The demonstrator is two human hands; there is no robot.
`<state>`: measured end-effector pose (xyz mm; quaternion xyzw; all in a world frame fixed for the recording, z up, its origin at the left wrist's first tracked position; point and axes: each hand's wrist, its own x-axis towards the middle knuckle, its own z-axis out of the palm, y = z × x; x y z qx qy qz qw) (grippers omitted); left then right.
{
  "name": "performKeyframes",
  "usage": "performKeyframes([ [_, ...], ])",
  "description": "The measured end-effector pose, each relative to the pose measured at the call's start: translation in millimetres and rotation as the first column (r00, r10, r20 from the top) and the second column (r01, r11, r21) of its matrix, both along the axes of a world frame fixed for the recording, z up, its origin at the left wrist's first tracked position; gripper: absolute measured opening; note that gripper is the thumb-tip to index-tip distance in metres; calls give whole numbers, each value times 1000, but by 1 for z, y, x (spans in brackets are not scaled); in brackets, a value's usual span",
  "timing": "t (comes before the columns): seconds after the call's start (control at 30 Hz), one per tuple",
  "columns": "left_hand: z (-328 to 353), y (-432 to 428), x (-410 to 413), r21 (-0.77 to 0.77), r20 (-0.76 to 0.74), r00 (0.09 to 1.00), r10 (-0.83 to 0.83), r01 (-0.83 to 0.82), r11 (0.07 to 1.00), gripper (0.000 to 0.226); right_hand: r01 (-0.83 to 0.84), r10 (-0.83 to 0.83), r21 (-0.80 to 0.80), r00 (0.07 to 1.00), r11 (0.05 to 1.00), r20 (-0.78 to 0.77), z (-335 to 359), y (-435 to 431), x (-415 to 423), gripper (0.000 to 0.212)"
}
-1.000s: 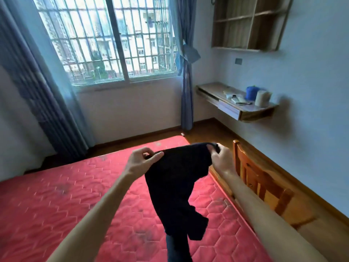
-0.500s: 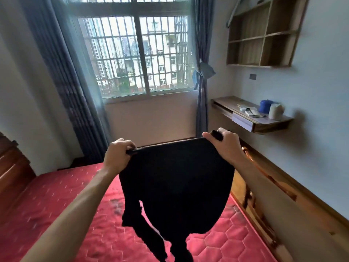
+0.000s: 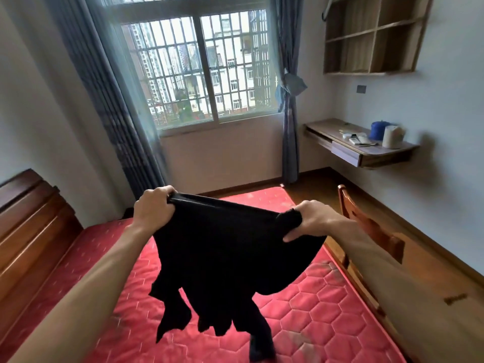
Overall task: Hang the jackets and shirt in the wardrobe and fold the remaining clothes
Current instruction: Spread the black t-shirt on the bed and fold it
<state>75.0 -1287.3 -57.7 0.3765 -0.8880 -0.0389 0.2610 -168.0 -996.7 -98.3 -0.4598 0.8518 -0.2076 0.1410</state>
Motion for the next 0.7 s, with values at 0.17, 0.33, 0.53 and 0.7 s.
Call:
performKeyframes([
  [0.17, 0, 7, 9, 192, 63, 998, -24, 12, 981, 38, 36, -60, -189, 991, 981, -122, 10, -27, 37, 15],
  [0.33, -1, 27, 13, 736, -160, 895, -416, 389, 554, 68, -3, -56, -353, 986, 936, -157, 43, -66, 81, 26],
  [0.53, -17, 58, -6, 493, -328, 809, -489, 588, 641, 53, -20, -106, -335, 929, 942, -354, 57, -122, 132, 23],
  [0.7, -5, 21, 9, 148, -247, 783, -570, 612, 777, 30, -68, -123, -294, 803, 953, -583, 49, -131, 137, 18],
])
